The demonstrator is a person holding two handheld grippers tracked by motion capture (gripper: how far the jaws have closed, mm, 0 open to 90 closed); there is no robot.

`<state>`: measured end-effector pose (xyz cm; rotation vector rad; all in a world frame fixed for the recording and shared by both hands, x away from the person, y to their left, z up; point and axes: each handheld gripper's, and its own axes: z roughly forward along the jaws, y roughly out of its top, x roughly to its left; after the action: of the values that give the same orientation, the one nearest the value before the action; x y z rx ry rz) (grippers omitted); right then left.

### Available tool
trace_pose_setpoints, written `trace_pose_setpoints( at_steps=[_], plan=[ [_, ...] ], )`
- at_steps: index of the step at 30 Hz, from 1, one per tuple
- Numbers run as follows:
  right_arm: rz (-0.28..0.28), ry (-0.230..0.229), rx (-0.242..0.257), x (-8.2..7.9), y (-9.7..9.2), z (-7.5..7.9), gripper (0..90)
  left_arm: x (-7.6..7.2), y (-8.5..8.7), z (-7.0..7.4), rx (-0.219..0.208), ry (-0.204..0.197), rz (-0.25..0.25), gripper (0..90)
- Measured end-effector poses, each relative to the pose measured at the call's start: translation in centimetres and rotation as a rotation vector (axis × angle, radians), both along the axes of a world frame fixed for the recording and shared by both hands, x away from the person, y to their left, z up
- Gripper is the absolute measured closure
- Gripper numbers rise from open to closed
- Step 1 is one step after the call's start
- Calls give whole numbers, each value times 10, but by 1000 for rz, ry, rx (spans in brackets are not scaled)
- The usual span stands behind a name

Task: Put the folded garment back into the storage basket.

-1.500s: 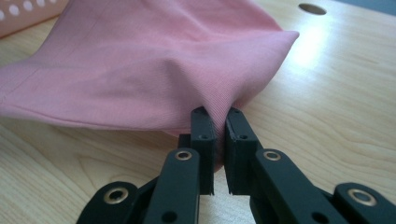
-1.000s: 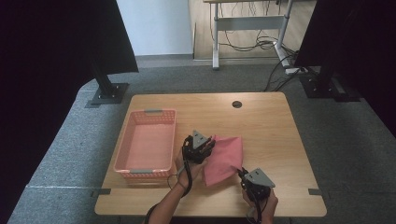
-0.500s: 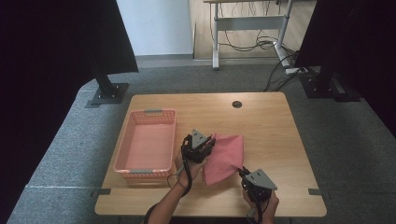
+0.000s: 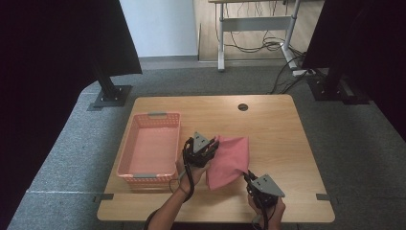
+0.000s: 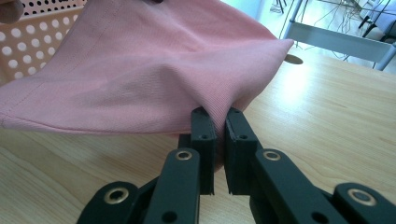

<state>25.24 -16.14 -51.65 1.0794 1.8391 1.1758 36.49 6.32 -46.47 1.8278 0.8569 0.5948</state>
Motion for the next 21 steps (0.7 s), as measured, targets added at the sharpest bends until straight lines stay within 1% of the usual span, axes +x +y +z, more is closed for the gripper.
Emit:
trace_pose_setpoints(
  at_steps=[11,13,21],
  plan=[
    [2,-20,8,-3,3,5,840,-4,4,7,-9,-14,-2,781],
    [2,-23,9,-3,3,6,840,-5,4,9,-17,-17,-2,781],
    [-1,-30,13,-4,2,8,840,-8,5,13,-14,-25,-6,781]
  ],
)
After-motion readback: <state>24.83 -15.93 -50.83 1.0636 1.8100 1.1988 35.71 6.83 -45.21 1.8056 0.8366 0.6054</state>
